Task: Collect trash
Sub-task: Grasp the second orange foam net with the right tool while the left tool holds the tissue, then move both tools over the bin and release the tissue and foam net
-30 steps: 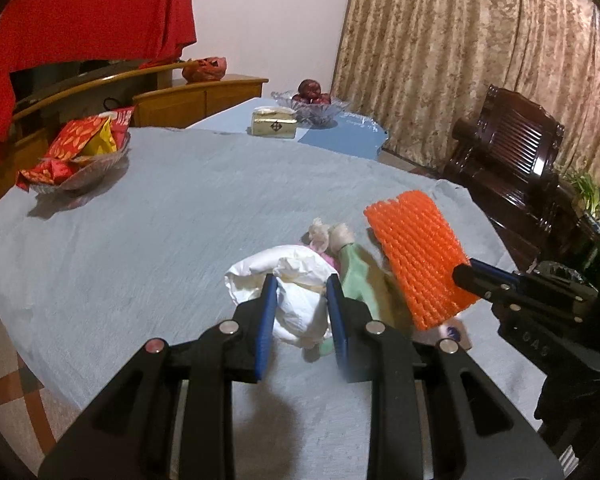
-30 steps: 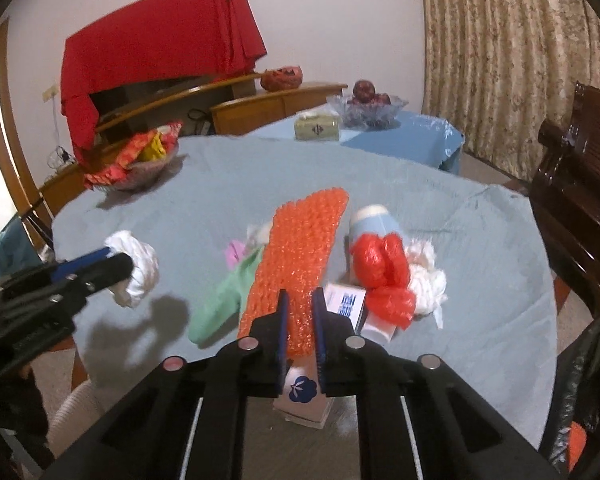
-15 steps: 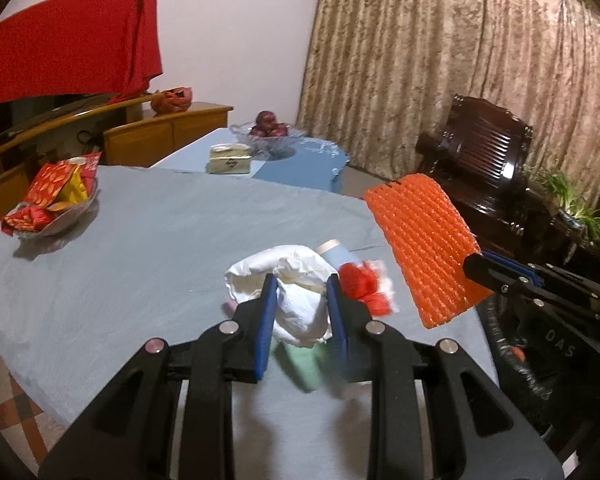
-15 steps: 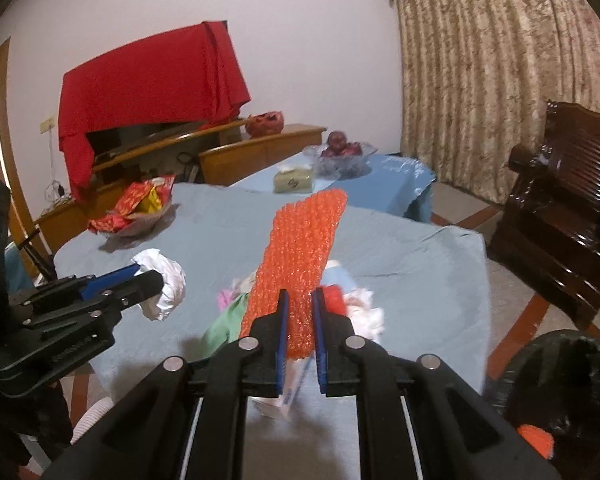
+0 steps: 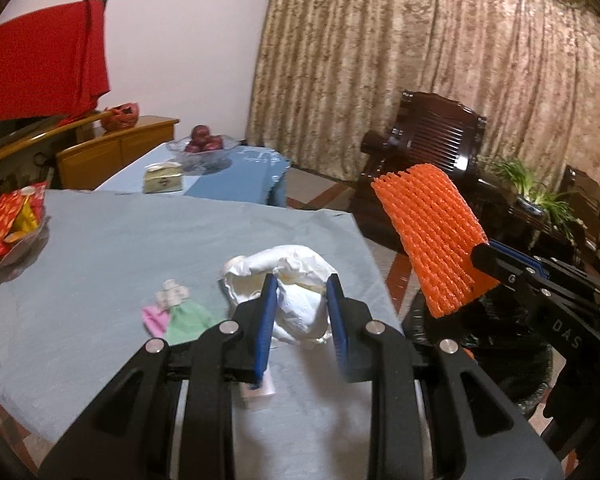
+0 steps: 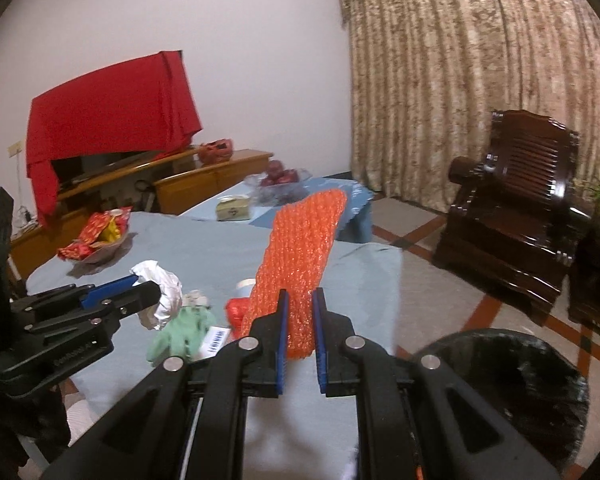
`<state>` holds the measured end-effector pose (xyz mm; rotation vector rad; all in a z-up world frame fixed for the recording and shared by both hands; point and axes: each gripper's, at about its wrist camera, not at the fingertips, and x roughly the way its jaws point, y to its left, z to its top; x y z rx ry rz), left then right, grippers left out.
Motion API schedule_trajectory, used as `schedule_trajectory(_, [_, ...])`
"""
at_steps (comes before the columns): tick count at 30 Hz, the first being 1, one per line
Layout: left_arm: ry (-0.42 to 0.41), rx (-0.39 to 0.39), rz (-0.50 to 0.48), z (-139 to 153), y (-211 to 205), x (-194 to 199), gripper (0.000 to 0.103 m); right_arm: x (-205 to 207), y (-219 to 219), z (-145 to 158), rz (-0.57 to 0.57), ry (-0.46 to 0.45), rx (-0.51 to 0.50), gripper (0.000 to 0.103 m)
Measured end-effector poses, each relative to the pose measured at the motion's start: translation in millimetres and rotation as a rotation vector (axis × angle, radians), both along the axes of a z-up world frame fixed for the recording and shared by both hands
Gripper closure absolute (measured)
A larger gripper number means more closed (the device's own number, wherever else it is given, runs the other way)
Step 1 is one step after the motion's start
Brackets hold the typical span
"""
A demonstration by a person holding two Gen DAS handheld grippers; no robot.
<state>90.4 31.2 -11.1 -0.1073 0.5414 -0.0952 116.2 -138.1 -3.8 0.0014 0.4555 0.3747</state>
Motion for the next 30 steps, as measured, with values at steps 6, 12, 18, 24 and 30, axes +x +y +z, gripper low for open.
schedule_trajectory(6, [-0.015, 0.006, -0.073, 8.9, -36.6, 8.2, 0.078, -7.6, -37.5, 1.0, -0.072, -0.006, -0.011, 0.092])
schedule_trajectory(12, [-0.028, 0.017, -0.167, 13.4, -77.3, 14.9, 0.078, -12.3, -78.6, -2.0, -0.159, 0.002, -0.012, 0.092])
schedule_trajectory(18, [-0.029, 0.023, -0.252, 10.9, -118.1, 21.9, 0.078, -13.0, -117.8, -7.7, -0.238, 0.014, -0.018, 0.092])
schedule_trajectory(24, [-0.018, 0.023, -0.322, -0.6, -159.5, 31.3, 0.078, -14.5, -153.8, -20.0, -0.311, 0.039, -0.022, 0.092])
schedule_trajectory(30, [-0.002, 0.017, -0.383, -17.8, -190.4, 40.7, 0.078, -12.9, -177.0, -32.3, -0.363, 0.067, -0.027, 0.092])
